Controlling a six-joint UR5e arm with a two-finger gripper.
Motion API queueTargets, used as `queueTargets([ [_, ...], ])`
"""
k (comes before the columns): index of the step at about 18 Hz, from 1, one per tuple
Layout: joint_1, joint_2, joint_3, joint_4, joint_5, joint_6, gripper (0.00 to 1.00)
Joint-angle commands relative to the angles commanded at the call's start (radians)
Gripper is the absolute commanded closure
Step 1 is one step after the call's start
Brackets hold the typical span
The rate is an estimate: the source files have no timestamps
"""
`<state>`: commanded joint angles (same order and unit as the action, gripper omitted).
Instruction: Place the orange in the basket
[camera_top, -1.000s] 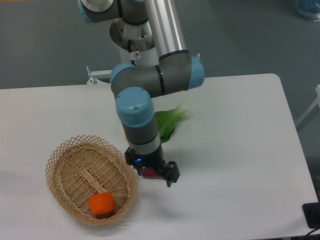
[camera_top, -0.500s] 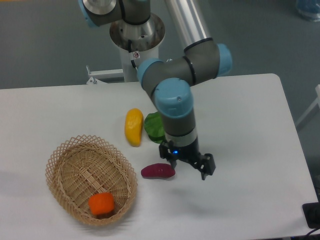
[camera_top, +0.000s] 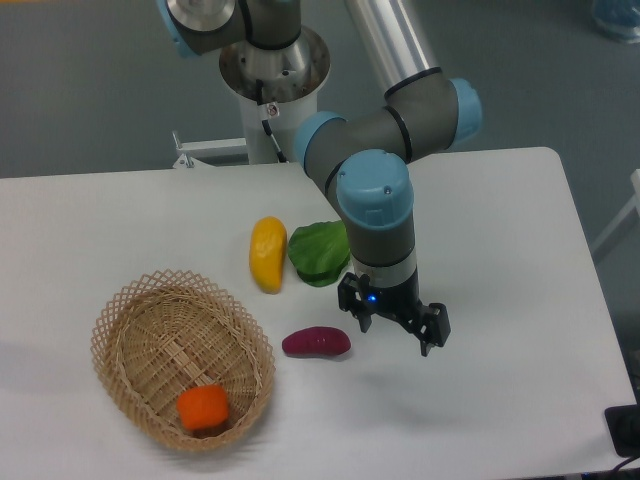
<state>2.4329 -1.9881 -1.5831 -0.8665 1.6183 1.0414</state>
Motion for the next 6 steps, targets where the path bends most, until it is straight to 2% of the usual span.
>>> queueTargets([
  [6,0.000,0.002,-0.014,-0.003,0.011,0.012,0.00],
])
